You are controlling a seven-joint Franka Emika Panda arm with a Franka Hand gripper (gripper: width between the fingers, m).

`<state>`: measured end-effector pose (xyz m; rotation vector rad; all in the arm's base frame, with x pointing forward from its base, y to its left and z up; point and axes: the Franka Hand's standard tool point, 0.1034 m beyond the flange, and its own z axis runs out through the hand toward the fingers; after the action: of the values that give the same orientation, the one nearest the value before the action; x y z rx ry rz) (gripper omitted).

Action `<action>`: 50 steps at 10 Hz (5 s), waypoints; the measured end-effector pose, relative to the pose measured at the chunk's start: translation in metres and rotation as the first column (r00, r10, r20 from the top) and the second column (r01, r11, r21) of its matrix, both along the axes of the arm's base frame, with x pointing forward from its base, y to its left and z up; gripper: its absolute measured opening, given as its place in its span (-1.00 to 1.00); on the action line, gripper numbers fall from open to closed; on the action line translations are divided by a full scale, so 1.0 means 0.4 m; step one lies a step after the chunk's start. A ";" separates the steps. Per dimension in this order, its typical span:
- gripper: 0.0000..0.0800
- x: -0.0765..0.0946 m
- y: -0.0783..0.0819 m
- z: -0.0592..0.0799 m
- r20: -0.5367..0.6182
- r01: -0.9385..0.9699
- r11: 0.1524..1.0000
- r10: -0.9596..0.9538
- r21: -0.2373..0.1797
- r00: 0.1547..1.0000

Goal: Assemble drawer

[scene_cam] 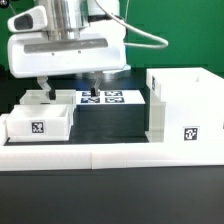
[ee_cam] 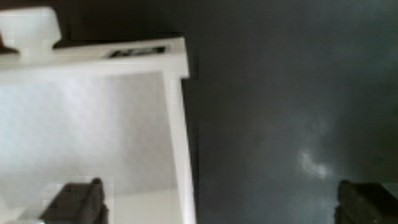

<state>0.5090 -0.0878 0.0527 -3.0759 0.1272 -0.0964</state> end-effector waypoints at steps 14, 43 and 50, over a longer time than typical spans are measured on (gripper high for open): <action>0.23 -0.017 -0.018 -0.114 0.045 -0.001 0.997 0.005 -0.073 0.999; -0.90 0.042 0.180 -0.052 0.028 -0.392 0.919 0.393 -0.043 0.919; -0.90 0.047 0.125 -0.061 -0.037 -0.878 0.463 0.882 -0.117 0.470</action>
Offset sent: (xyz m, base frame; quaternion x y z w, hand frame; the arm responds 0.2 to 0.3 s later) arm 0.0045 -0.0080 -0.0132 -0.0013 0.0102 -0.0032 0.9999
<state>0.5280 -0.0380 0.0284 -2.7828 -1.5259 -0.0889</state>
